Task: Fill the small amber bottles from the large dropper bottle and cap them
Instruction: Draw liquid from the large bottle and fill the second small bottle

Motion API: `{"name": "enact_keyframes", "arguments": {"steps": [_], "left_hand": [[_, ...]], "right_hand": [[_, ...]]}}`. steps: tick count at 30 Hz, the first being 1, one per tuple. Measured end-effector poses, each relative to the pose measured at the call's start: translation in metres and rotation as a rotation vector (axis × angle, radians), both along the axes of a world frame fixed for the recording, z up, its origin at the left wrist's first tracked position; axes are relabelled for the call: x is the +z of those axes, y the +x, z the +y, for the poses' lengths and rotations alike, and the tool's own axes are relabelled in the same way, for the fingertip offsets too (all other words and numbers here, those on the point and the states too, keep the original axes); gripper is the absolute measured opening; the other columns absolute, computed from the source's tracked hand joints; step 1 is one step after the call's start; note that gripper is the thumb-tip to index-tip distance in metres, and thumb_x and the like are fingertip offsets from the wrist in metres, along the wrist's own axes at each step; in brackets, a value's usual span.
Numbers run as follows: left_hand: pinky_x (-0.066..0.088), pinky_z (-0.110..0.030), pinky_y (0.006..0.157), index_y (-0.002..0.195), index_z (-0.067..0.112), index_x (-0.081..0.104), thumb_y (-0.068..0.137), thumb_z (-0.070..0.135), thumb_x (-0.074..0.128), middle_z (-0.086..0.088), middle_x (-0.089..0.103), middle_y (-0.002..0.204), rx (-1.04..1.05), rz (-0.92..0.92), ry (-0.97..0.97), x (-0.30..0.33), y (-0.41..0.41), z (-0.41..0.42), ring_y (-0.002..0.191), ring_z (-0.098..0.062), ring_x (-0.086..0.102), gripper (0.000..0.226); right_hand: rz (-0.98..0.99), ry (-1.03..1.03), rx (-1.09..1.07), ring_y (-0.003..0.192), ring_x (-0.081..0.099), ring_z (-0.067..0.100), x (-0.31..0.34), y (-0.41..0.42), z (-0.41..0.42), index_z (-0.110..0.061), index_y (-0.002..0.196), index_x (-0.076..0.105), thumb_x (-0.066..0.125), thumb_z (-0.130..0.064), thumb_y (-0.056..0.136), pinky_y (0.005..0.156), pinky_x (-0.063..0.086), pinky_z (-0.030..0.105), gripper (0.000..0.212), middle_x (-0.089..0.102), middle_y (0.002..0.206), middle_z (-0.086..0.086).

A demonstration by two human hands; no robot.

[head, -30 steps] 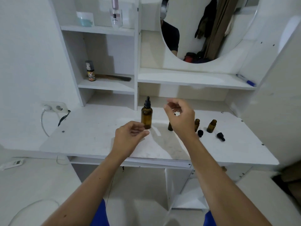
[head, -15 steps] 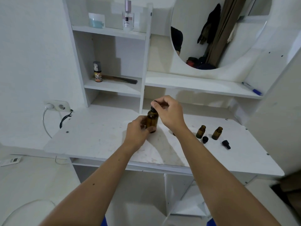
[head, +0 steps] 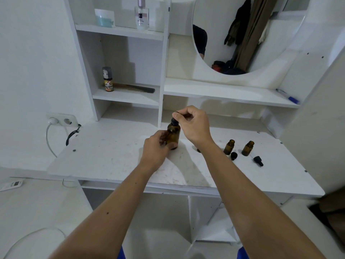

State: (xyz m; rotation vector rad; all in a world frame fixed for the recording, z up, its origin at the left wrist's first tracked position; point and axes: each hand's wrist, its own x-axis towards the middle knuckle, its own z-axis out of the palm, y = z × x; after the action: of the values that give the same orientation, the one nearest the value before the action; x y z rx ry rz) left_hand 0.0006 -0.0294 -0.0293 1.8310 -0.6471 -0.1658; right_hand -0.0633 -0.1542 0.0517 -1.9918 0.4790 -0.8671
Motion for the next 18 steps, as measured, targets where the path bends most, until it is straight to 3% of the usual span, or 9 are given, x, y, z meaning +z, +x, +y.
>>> {"name": "enact_keyframes", "arguments": {"steps": [6,14,18], "left_hand": [[0.054,-0.033,0.104,0.136,0.015,0.062,0.087,0.023,0.083,-0.001,0.071,0.124,-0.002,0.002,0.014,0.004,-0.005,0.002,0.112,-0.018,0.066,0.053],[0.045,-0.029,0.107,0.141,0.016,0.058,0.088,0.028,0.082,0.001,0.068,0.131,0.009,-0.001,0.039,0.007,-0.016,0.006,0.118,-0.013,0.06,0.059],[0.047,-0.038,0.113,0.146,0.012,0.052,0.086,0.029,0.084,-0.006,0.064,0.141,0.045,0.021,0.046,0.008,-0.023,0.012,0.128,-0.022,0.061,0.07]], "right_hand": [[-0.041,0.024,0.059,0.089,0.073,-0.001,0.012,-0.01,-0.002,-0.015,0.103,0.082,0.079,-0.021,0.094,0.084,0.056,0.012,0.01,0.08,0.096,-0.008],[-0.227,0.005,0.039,0.082,0.069,-0.007,0.069,-0.036,-0.013,-0.014,0.104,0.079,0.077,-0.018,0.096,0.085,0.055,0.013,0.01,0.077,0.092,-0.01],[-0.264,-0.017,-0.014,0.081,0.067,-0.005,0.086,-0.055,-0.03,-0.019,0.103,0.078,0.077,-0.022,0.097,0.085,0.056,0.015,0.007,0.076,0.09,-0.011]]}}
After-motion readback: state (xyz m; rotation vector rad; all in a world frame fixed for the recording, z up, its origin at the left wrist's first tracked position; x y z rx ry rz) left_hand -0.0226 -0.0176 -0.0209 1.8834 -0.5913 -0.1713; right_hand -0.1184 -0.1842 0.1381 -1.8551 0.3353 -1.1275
